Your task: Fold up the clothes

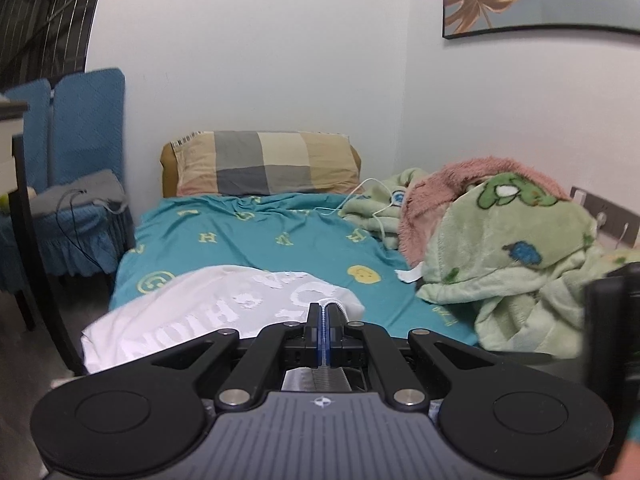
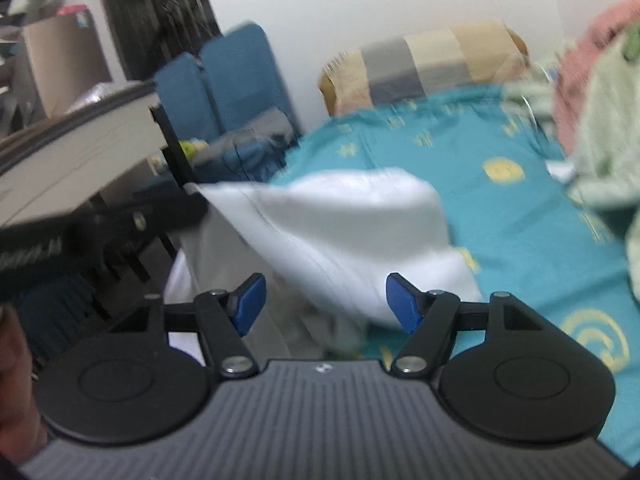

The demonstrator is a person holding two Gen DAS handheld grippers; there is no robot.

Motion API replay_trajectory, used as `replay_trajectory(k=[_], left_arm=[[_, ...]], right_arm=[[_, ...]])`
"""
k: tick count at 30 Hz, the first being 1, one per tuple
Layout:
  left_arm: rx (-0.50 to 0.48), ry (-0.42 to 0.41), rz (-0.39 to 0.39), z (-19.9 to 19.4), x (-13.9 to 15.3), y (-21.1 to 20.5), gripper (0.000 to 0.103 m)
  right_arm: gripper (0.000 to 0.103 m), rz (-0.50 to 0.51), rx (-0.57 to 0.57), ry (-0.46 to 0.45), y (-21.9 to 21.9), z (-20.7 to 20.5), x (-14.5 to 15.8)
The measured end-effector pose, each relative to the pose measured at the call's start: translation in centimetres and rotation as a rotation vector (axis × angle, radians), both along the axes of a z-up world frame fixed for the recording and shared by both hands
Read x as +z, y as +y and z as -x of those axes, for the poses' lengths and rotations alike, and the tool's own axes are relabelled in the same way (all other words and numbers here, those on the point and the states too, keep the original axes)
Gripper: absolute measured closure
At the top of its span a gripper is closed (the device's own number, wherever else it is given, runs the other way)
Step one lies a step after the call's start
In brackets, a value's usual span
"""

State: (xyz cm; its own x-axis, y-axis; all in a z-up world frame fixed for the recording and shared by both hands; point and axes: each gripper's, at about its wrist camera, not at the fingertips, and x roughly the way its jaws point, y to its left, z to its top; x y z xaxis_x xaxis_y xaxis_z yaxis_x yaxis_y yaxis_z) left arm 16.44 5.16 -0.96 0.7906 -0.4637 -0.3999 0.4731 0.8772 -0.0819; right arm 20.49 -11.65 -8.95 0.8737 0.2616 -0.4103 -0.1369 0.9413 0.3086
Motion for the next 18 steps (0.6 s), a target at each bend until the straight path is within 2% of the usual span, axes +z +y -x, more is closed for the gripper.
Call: replay_trajectory(k=[2,5,7,11,13,15,16,18], left_arm=[[0.005,0.001,0.011,0.2,-0.1,-0.2,0.102],[0.017,0.001,0.03,0.4,-0.1,-0.5,0.102],[0.055,-0.003,0.065,0.5,-0.2,-0.7,0.102],[0.111,-0.01,0.104,1.3,-0.6,-1.4,0.102],[0.131,0.006,0.097,1.4,-1.1,-1.6,0.103],[0.155,0.027,0.086,1.3,-1.6,-1.6,0.103],[0.162,0.037,0.078,1.3,-1.9,-1.5,0.103],[0.172,0.056,0.063,1.2,-2.3,-1.3,0.102]], right_arm=[[0.034,0.062,-0.019,-0.057,0.7,-0.6,0.3],[0.034,0.111,-0.097,-0.035,-0.1,-1.4,-0.1],[0.034,0.134,-0.193,0.049,-1.3,-1.9,-0.6],[0.035,0.123,-0.313,0.216,-4.1,-2.1,-1.7],[0.043,0.084,-0.35,0.266,-5.3,-2.0,-2.7],[0.087,0.048,-0.367,0.287,-6.2,-2.0,-3.3],[0.094,0.043,-0.36,0.278,-6.1,-1.9,-3.5],[0.095,0.019,-0.333,0.225,-6.2,-1.8,-3.0]])
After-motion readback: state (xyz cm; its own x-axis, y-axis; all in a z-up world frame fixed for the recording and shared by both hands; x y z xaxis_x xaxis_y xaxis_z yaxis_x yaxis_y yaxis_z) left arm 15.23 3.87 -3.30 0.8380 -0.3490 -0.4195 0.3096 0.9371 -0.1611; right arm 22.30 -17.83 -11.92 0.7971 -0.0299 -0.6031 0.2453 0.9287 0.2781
